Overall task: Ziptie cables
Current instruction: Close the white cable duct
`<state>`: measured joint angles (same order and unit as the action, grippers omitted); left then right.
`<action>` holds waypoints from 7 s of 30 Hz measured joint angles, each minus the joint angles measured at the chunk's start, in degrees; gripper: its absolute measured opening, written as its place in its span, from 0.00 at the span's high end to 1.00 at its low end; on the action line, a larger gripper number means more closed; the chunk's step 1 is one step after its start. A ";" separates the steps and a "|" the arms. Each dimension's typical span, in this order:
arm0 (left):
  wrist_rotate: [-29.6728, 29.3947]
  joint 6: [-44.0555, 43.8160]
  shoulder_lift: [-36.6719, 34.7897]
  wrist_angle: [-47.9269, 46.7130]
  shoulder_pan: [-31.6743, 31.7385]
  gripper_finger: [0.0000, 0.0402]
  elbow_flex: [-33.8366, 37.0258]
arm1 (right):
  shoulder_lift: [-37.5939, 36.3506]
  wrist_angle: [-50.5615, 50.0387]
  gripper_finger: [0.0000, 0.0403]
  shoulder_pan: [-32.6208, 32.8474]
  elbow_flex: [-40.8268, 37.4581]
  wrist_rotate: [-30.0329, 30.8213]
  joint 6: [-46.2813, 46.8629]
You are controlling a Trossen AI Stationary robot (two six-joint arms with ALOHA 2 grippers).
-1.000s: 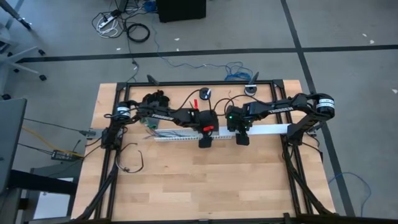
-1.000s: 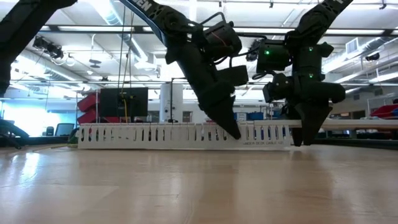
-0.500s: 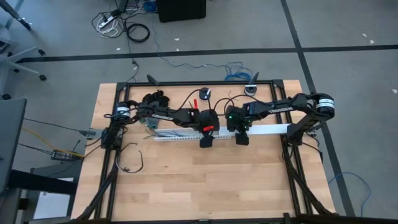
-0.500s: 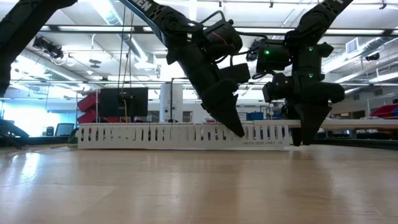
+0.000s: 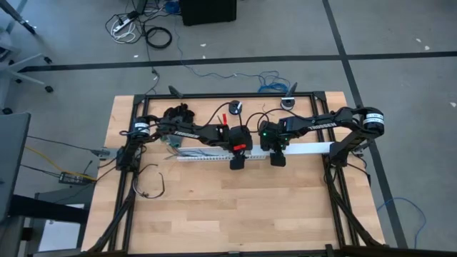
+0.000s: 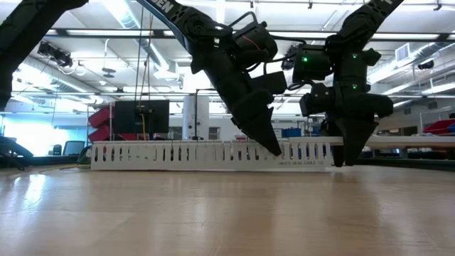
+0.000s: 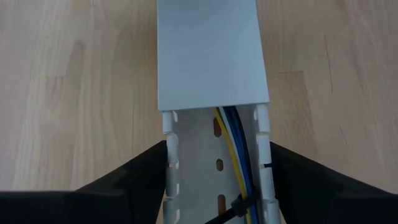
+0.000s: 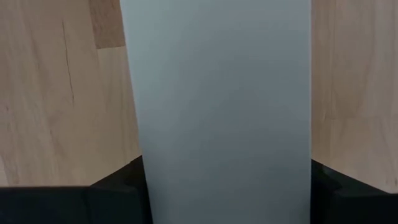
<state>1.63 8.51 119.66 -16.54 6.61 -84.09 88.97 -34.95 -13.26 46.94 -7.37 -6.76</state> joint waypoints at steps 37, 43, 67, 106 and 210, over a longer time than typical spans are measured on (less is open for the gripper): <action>2.58 -1.10 -0.84 0.51 0.04 0.25 -0.08 | -0.02 0.71 0.44 0.02 0.00 -1.01 -0.65; 2.63 -0.13 -2.85 -6.22 0.15 0.24 -0.13 | -0.02 0.35 0.45 0.02 0.00 -0.92 -0.78; 1.24 -1.38 -3.41 -5.20 0.16 0.28 4.80 | 0.00 0.43 0.45 0.02 0.00 -0.78 -0.38; 1.68 -1.74 -3.34 0.10 0.09 0.39 4.81 | 0.00 1.12 0.45 0.02 -0.07 -1.18 -0.62; 2.37 -3.17 -1.75 3.88 -0.12 0.37 4.48 | 0.00 0.23 0.36 1.46 0.07 -0.28 -2.45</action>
<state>4.00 5.33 117.91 -12.66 6.49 -79.61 88.97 -34.72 -11.79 47.00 -7.65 -9.21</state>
